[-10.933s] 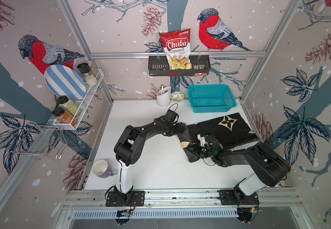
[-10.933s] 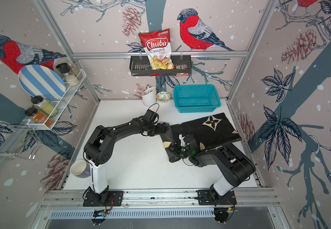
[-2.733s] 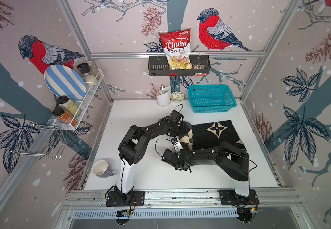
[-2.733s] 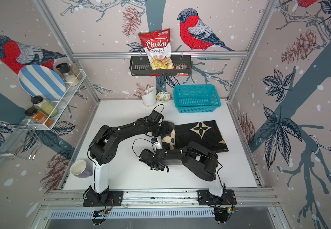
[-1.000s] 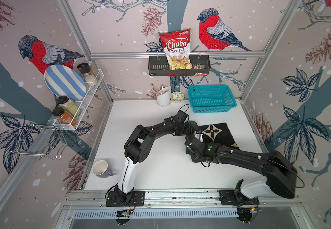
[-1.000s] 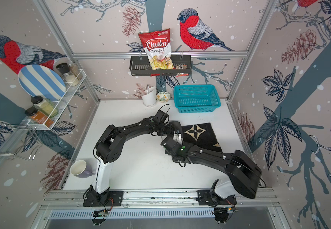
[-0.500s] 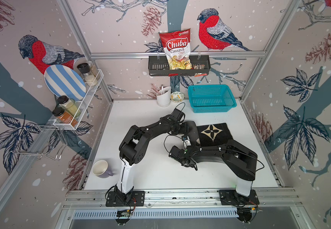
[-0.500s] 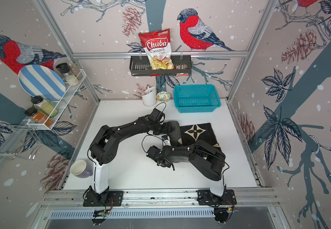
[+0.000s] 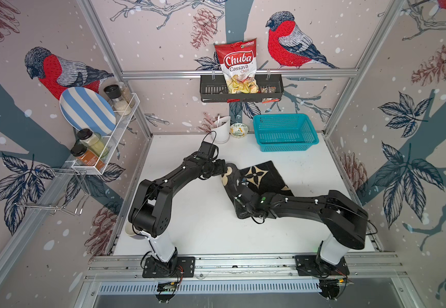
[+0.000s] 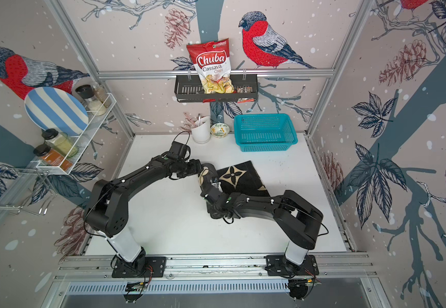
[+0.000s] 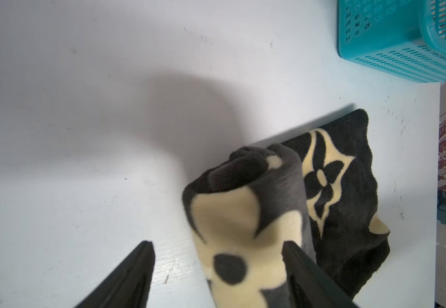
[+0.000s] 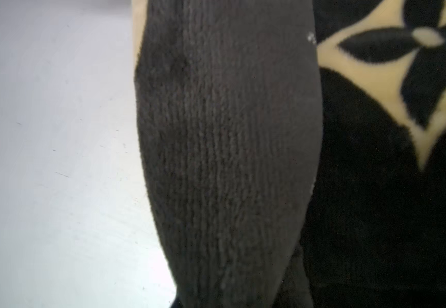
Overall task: Roll up the pillowcase
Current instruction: Roll the pillowcase at the center of the board.
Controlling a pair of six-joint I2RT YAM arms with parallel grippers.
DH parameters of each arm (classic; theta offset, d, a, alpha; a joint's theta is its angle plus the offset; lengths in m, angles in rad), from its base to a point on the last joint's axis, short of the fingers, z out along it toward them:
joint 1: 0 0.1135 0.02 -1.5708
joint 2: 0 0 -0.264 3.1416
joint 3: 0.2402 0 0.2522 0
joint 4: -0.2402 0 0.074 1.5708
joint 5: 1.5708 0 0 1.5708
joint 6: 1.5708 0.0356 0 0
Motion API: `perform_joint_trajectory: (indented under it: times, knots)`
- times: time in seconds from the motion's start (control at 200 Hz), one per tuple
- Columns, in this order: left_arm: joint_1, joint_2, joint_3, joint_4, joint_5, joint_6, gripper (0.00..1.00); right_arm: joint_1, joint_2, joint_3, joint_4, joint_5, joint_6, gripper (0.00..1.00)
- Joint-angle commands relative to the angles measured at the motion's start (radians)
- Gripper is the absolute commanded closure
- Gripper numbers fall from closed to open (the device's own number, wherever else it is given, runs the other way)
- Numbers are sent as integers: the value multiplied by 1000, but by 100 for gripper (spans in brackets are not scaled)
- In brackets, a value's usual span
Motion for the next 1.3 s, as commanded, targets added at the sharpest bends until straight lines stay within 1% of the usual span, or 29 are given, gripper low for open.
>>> perform_joint_trajectory:
  times: [0.0, 0.075, 0.165, 0.28, 0.36, 0.415, 0.48, 0.525, 0.545, 0.55, 0.555, 0.565, 0.615, 0.735, 0.745, 0.75, 0.755, 0.76, 0.77, 0.84, 0.845, 0.88, 0.91, 0.915, 0.94, 0.991, 1.086, 1.151, 1.296]
  knots:
    - [3, -13, -13, 24, 9, 9, 22, -117, -78, -138, 239, -340, 84, 100]
    - [0, -15, -24, 56, 43, -8, 22, -214, -103, -208, 315, -489, 105, 100]
    - [-25, -1, -27, 91, 66, -28, 22, -312, -100, -256, 348, -606, 122, 100]
    - [-82, 61, 16, 101, 70, -47, 22, -426, -81, -327, 445, -738, 171, 98]
    - [-125, 121, 49, 113, 75, -63, 23, -478, -75, -355, 481, -776, 186, 93]
    - [-151, 169, 74, 114, 65, -77, 24, -500, -77, -352, 452, -772, 163, 83]
    - [-167, 229, 111, 94, 70, -88, 25, -513, -85, -331, 390, -751, 117, 61]
    - [-179, 260, 130, 81, 66, -90, 25, -516, -97, -321, 353, -730, 95, 51]
    - [-184, 269, 138, 79, 62, -89, 25, -517, -106, -312, 322, -708, 81, 44]
    - [-185, 272, 139, 79, 61, -90, 25, -517, -106, -312, 322, -708, 81, 44]
    - [-186, 274, 140, 78, 61, -89, 26, -516, -109, -309, 309, -698, 74, 40]
    - [-188, 278, 143, 74, 59, -90, 26, -516, -112, -306, 301, -693, 71, 39]
    - [-195, 293, 154, 71, 56, -89, 26, -517, -141, -287, 233, -633, 39, 26]
    - [-199, 309, 165, 68, 63, -91, 26, -512, -224, -256, 75, -460, -3, 24]
    - [-199, 310, 165, 68, 64, -91, 26, -507, -237, -251, 54, -433, -8, 18]
    - [-199, 310, 165, 68, 64, -91, 25, -507, -237, -251, 54, -433, -8, 18]
    - [-199, 311, 165, 68, 63, -91, 25, -503, -246, -247, 36, -401, -13, 7]
    - [-199, 311, 166, 67, 63, -91, 25, -503, -246, -247, 36, -401, -13, 7]
    - [-199, 312, 167, 67, 62, -90, 26, -494, -258, -238, 11, -355, -21, 1]
    - [-200, 316, 175, 56, 58, -85, 25, -420, -301, -184, -112, -152, -61, 0]
    - [-200, 316, 175, 55, 58, -85, 26, -404, -305, -173, -130, -118, -66, 0]
    - [-199, 317, 180, 52, 57, -83, 26, -351, -311, -139, -181, -16, -82, 0]
    - [-199, 319, 181, 49, 56, -82, 25, -314, -310, -114, -218, 42, -90, 0]
    - [-199, 319, 182, 49, 56, -82, 25, -298, -309, -107, -228, 74, -92, 0]
    - [-199, 319, 184, 50, 55, -82, 25, -262, -299, -80, -264, 137, -96, 0]
    - [-199, 320, 187, 48, 58, -84, 26, -188, -266, -30, -316, 234, -103, 0]
    - [-198, 326, 193, 48, 62, -87, 26, -74, -169, 50, -392, 367, -111, 0]
    - [-199, 328, 195, 48, 63, -87, 26, 2, -64, 122, -452, 464, -109, 0]
    - [-199, 325, 195, 46, 62, -85, 26, 115, 166, 245, -564, 623, -104, 0]
